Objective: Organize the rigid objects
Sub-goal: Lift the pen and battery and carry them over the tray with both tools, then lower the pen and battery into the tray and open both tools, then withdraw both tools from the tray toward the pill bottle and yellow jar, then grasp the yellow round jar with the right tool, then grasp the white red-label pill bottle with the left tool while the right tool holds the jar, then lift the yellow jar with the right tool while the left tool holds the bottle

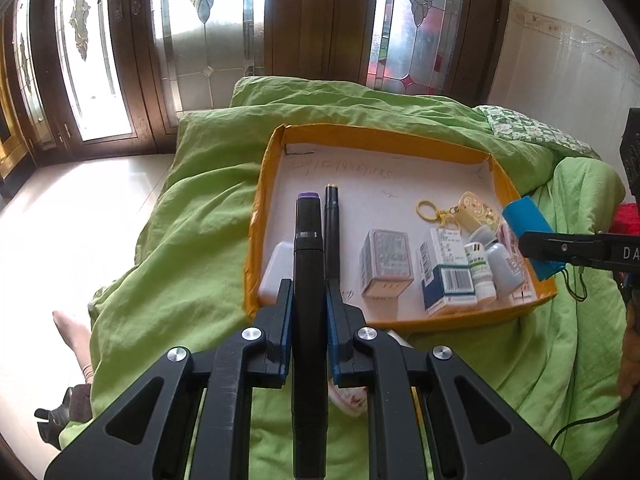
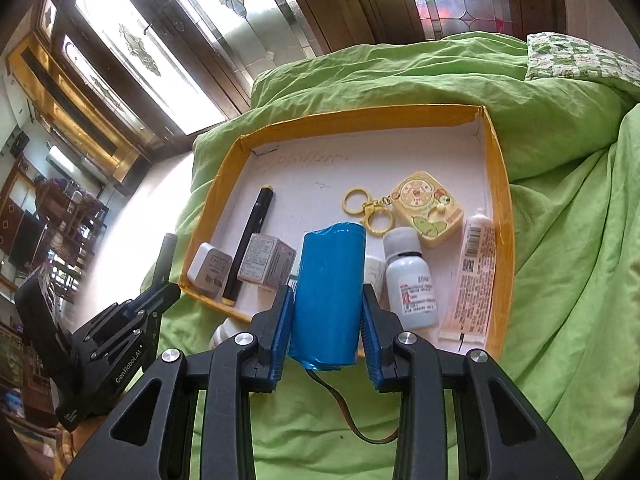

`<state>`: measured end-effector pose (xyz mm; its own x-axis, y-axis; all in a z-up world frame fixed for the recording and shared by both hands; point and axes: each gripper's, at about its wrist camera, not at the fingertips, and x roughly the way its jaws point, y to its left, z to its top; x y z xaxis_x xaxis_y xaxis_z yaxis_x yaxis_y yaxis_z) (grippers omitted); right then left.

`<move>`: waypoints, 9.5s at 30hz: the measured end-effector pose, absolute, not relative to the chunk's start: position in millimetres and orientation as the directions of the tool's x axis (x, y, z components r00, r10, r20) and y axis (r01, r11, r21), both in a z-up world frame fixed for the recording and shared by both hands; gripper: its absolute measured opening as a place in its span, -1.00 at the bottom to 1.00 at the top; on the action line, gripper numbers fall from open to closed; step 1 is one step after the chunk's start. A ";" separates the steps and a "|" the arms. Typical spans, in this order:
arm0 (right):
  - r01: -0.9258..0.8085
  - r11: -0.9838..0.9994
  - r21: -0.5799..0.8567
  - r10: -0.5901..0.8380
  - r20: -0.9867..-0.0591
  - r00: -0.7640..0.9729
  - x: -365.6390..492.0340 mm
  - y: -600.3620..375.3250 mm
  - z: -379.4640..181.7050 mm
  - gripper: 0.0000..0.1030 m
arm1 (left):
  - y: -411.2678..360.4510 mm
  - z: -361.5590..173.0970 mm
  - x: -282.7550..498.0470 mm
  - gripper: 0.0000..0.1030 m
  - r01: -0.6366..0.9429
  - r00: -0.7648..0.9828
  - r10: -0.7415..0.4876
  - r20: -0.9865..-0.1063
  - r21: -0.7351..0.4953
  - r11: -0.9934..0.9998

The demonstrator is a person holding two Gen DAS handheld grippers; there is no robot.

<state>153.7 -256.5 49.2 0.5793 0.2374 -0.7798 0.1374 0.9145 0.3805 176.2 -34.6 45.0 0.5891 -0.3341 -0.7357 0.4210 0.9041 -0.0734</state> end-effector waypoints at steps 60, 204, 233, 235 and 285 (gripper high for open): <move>0.156 0.865 0.477 0.274 -0.709 0.650 115.0 -267.2 38.2 0.41 | 32.2 -9.6 110.1 0.57 0.190 0.594 -0.149 -0.790 -0.042 0.981; 0.098 0.930 0.353 0.292 -0.875 0.385 95.3 -210.6 -15.9 -0.27 | -47.0 9.2 106.7 0.57 0.504 0.543 -0.148 -0.827 0.180 0.845; 0.088 0.936 0.340 0.288 -0.888 0.359 95.2 -200.8 -24.6 -0.29 | -104.7 -5.9 128.7 -0.34 0.609 0.511 -0.164 -0.844 0.220 0.762; 0.087 0.937 0.339 0.288 -0.887 0.361 95.0 -200.7 -24.9 -0.29 | -103.3 -4.8 127.1 -0.34 0.606 0.511 -0.165 -0.843 0.218 0.765; 0.159 0.868 0.470 0.393 -0.848 0.355 93.8 -226.9 -31.2 -0.29 | -71.4 3.2 108.9 -0.39 0.555 0.469 -0.210 -0.858 0.102 0.825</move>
<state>93.8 -226.9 -31.2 0.3553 0.3935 -0.8479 0.1591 0.8684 0.4697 108.9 -71.4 3.2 0.4687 -0.2095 -0.8582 0.5555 0.8253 0.1019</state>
